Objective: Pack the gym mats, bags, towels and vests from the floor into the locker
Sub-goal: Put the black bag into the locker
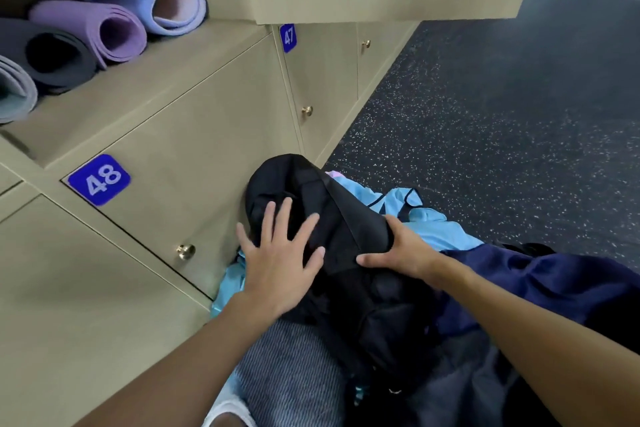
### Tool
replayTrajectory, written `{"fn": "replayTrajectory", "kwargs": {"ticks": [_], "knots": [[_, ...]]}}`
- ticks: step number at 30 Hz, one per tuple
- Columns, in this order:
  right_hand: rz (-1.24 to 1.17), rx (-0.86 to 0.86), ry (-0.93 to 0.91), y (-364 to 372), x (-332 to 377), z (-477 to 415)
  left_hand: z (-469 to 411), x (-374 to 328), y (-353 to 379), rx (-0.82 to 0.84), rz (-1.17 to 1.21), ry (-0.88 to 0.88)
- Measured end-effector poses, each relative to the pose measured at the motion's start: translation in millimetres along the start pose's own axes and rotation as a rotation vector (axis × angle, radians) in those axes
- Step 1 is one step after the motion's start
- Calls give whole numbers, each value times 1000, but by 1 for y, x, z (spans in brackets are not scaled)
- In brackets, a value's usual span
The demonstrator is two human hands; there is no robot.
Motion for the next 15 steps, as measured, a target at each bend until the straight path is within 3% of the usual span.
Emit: {"fn": "replayTrajectory", "kwargs": {"ticks": [5,12,15], "knots": [[-204,46,-13,15,16,6,4,17,12,117,326,-520],[-259,151,-66,51,21,3,-14,15,10,-32,651,-721],[-182,209,-148,59,22,2,-22,7,9,20,680,-745]]}}
Point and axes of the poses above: each hand's wrist, its own z-axis away from the middle knuckle, its own y-axis out of the palm, x = y × z, the point moved 1 cm from there along -z, towards the middle knuckle, and after that the axes turned 14 degrees about -x, right-handed, at the moved point
